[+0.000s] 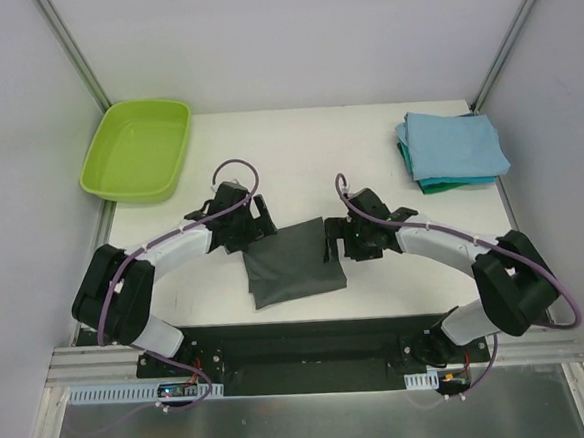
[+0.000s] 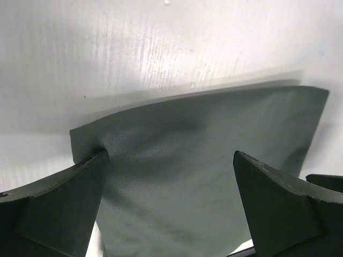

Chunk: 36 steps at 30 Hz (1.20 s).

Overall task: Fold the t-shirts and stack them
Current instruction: Put the neatly folded tshirt into the corner of the board with the left arm

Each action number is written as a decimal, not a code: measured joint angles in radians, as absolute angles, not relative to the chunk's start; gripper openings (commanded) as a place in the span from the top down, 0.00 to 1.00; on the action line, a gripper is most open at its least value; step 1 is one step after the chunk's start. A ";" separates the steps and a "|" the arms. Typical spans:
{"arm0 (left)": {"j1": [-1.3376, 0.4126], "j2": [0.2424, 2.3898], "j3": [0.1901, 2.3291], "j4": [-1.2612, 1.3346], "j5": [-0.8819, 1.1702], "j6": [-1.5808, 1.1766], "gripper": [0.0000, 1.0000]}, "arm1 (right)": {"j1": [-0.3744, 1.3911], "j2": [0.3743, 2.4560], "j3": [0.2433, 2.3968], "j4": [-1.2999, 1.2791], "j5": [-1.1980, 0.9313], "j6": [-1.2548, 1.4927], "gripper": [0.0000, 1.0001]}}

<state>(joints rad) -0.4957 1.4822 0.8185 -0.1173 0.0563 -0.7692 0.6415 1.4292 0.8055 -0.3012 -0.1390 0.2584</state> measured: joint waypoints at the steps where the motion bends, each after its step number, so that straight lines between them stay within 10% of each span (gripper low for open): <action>1: -0.493 1.497 0.814 -0.112 0.060 -0.763 0.01 | 0.649 1.451 0.811 -0.302 -0.130 0.268 0.04; 14: -0.463 1.546 0.782 0.010 0.154 -0.721 0.01 | 0.759 1.625 0.924 -0.304 -0.007 0.351 0.24; 28: -0.463 1.187 0.793 -0.155 0.015 -0.690 0.01 | 0.883 1.732 1.034 -0.357 0.154 0.372 0.98; 36: -0.463 0.904 0.704 -0.285 -0.227 -0.745 0.01 | 0.916 1.747 1.084 -0.385 0.270 0.241 1.00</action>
